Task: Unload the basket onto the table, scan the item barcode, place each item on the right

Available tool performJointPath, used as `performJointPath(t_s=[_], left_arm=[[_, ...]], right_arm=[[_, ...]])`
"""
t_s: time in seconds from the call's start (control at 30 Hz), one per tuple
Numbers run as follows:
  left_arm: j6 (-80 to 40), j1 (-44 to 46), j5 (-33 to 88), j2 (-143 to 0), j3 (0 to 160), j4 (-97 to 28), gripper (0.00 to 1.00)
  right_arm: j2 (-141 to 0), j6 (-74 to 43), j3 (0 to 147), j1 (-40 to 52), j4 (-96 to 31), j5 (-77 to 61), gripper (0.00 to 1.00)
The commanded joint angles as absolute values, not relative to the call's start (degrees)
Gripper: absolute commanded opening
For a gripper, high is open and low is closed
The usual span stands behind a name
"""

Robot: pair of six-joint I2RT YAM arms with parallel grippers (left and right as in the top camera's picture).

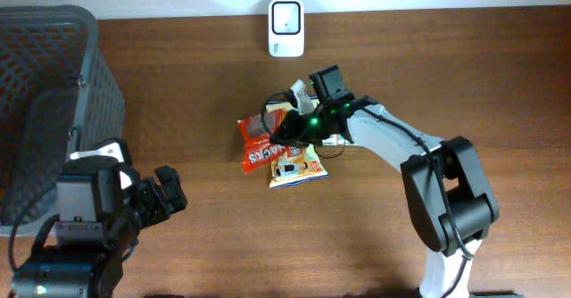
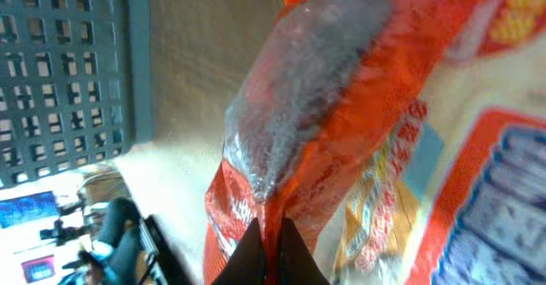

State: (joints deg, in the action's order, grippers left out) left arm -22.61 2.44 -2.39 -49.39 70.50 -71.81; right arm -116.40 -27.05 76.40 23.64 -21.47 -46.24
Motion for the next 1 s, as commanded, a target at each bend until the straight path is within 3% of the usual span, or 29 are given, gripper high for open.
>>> performJointPath(t_s=[0.0, 0.13, 0.23, 0.3, 0.4, 0.5, 0.6, 0.77, 0.97], left_arm=[[-23.31, 2.07, -2.7, -49.21, 70.7, -71.85, 0.99], [-23.31, 2.07, -2.7, -49.21, 70.7, -71.85, 0.99], [-23.31, 2.07, -2.7, -49.21, 70.7, -71.85, 0.99], [-23.31, 2.07, -2.7, -49.21, 70.7, -71.85, 0.99], [-23.31, 2.07, -2.7, -49.21, 70.7, -71.85, 0.99], [-23.31, 2.07, -2.7, -49.21, 70.7, -71.85, 0.99], [-23.31, 2.07, -2.7, -49.21, 70.7, -71.85, 0.99], [-23.31, 2.07, -2.7, -49.21, 70.7, -71.85, 0.99], [-23.31, 2.07, -2.7, -49.21, 70.7, -71.85, 0.99]], right_arm=[[-113.51, -27.51, 77.6, 22.83, -22.31, -50.0, 0.04], [-107.87, -23.38, 78.72, 22.46, -25.47, -40.66, 0.04], [-101.47, -15.16, 80.01, 23.9, -30.33, -20.82, 0.04], [-98.41, -10.9, 80.01, 27.79, -33.01, 0.23, 0.04], [-98.41, -11.03, 79.99, 33.34, -39.09, 28.86, 0.04], [-98.74, -17.12, 79.99, 32.64, -44.69, 42.39, 0.04], [-98.76, -17.58, 79.99, 26.39, -47.51, 42.87, 0.04], [-99.33, -27.83, 79.66, 12.88, -53.45, 42.02, 0.04], [-103.55, -36.34, 78.67, 4.38, -59.2, 37.17, 0.04]])
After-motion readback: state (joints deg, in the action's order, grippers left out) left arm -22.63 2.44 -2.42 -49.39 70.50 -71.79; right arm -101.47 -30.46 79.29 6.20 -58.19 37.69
